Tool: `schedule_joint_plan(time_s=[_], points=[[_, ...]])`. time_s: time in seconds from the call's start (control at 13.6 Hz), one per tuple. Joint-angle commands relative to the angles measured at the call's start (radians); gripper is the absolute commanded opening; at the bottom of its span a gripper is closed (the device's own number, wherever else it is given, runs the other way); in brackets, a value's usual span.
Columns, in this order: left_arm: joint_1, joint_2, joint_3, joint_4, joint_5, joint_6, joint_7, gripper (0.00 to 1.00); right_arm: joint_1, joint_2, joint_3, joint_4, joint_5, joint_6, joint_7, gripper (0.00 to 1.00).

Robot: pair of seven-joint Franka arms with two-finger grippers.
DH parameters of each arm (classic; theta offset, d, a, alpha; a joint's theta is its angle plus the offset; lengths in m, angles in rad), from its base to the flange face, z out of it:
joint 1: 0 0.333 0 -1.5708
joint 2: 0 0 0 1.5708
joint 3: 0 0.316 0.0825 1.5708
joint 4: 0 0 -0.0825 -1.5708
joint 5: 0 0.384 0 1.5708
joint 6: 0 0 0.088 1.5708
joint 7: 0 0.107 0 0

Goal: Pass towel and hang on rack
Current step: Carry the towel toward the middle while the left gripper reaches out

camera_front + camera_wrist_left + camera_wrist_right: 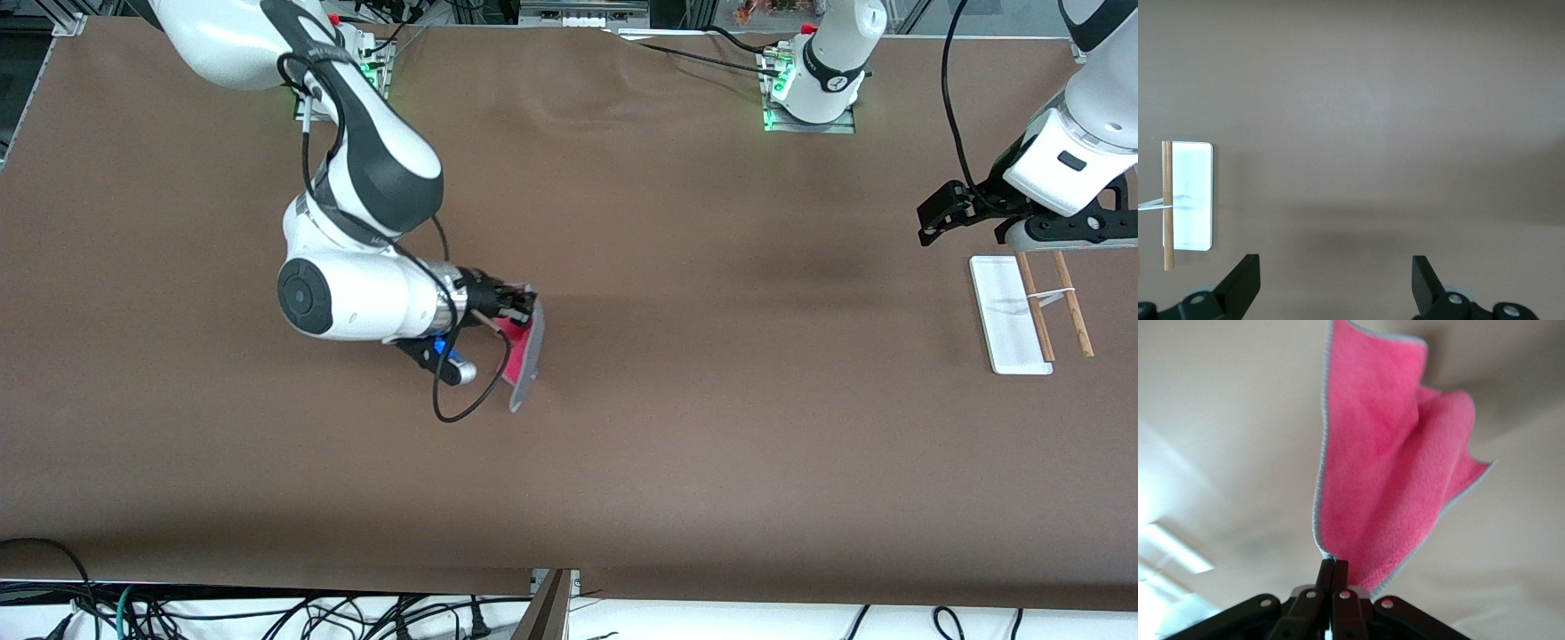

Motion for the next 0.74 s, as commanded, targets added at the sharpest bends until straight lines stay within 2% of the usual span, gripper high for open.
schedule_joint_plan(time_s=[0.0, 0.29, 0.51, 0.66], points=[[0.004, 0.007, -0.003, 0.024, -0.007, -0.023, 0.024, 1.00, -0.008, 0.007, 0.064, 0.022, 0.095, 0.083, 0.161, 0.00], [0.004, 0.007, -0.003, 0.024, -0.007, -0.023, 0.024, 1.00, -0.007, 0.008, 0.186, 0.045, 0.118, 0.276, 0.394, 0.00], [0.004, 0.007, -0.003, 0.024, -0.007, -0.023, 0.024, 1.00, -0.007, 0.008, 0.242, 0.047, 0.209, 0.398, 0.494, 0.00], [0.004, 0.007, -0.003, 0.024, -0.007, -0.023, 0.024, 1.00, -0.007, 0.008, 0.283, 0.050, 0.221, 0.460, 0.560, 0.00]])
